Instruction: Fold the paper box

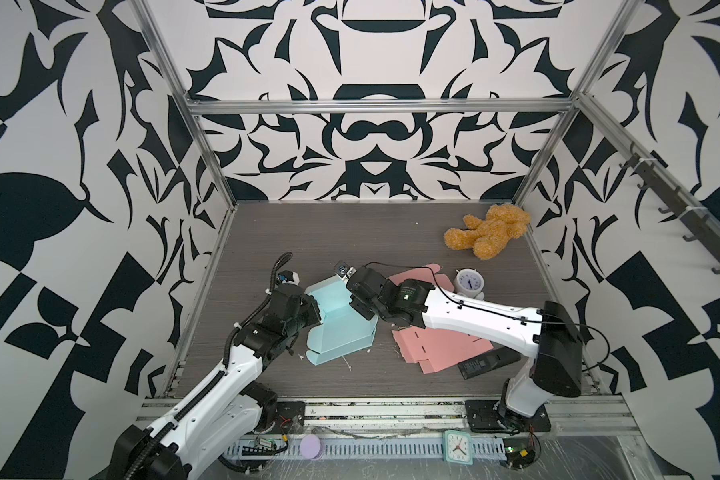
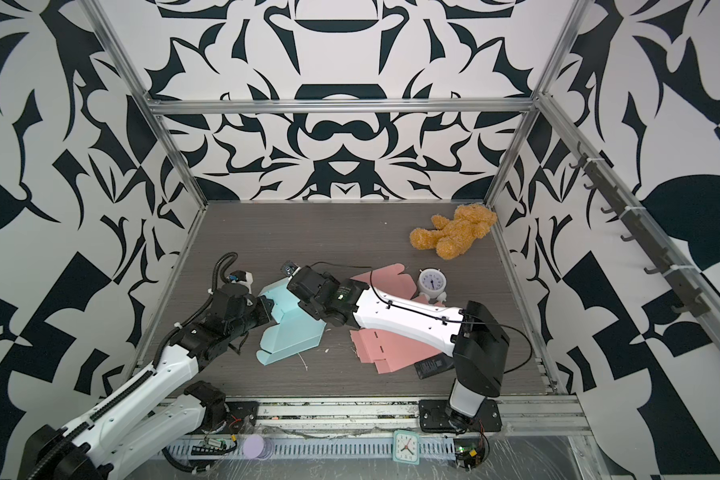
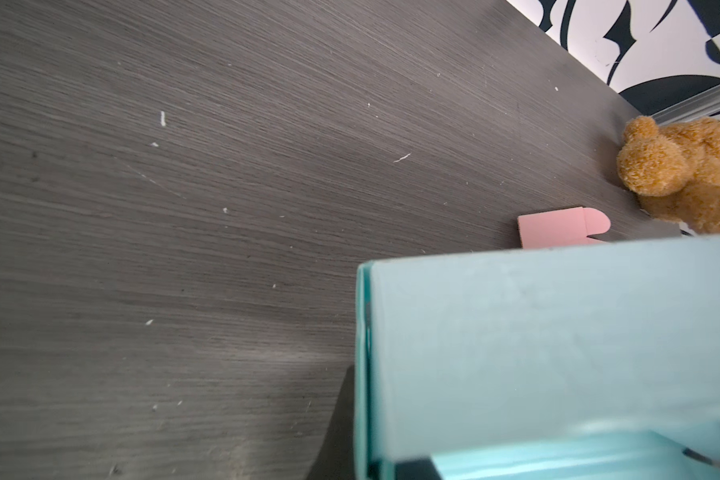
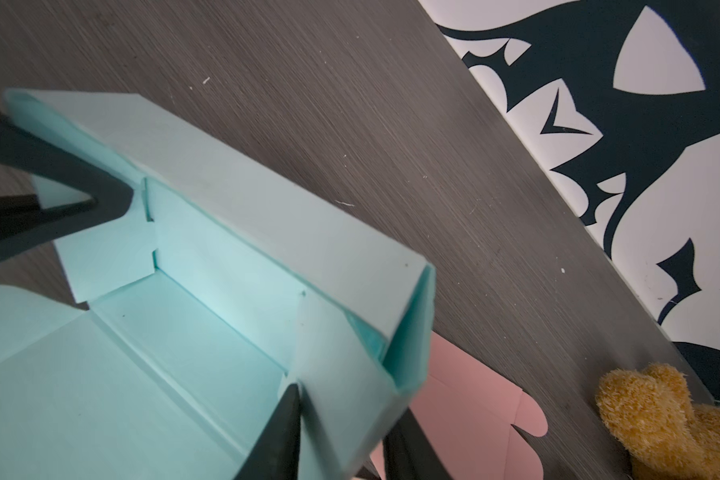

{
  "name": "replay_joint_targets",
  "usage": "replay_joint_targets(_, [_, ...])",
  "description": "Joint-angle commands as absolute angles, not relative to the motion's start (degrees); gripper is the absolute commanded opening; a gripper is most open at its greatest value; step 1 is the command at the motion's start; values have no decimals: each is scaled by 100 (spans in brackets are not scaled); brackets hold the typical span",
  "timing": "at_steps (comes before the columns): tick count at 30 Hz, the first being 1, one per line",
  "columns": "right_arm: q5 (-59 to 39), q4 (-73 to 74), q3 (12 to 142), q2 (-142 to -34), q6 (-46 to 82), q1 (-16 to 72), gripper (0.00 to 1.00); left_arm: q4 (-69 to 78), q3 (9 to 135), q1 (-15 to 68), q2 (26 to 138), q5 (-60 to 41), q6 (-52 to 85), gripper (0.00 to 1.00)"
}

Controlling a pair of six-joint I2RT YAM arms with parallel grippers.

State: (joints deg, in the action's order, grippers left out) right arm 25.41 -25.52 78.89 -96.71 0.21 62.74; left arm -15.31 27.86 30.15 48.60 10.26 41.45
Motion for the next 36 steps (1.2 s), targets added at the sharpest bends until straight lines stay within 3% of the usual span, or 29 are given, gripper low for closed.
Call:
replay_joint_targets(1, [3055, -2058, 7901, -9528, 55, 6298, 36, -1807, 2734, 3388, 4696, 1860, 4582, 0])
replay_joint_targets(6, [3352, -1729, 7740, -9553, 44, 6298, 37, -1845, 2716, 3890, 4697, 2347, 4908, 0])
replay_joint_targets(17, [4167, -1335, 7437, -9681, -258, 6337, 25, -1855, 2756, 4554, 5054, 3166, 5441, 0])
replay_joint_targets(26, [4133, -1317, 7232, -9433, -27, 6387, 40, -1719, 2665, 4597, 5158, 3318, 5581, 0])
replay_joint_targets(36, [4258, -1426, 6988, -9200, 82, 6391, 31, -1618, 2653, 4597, 5421, 3545, 5656, 0])
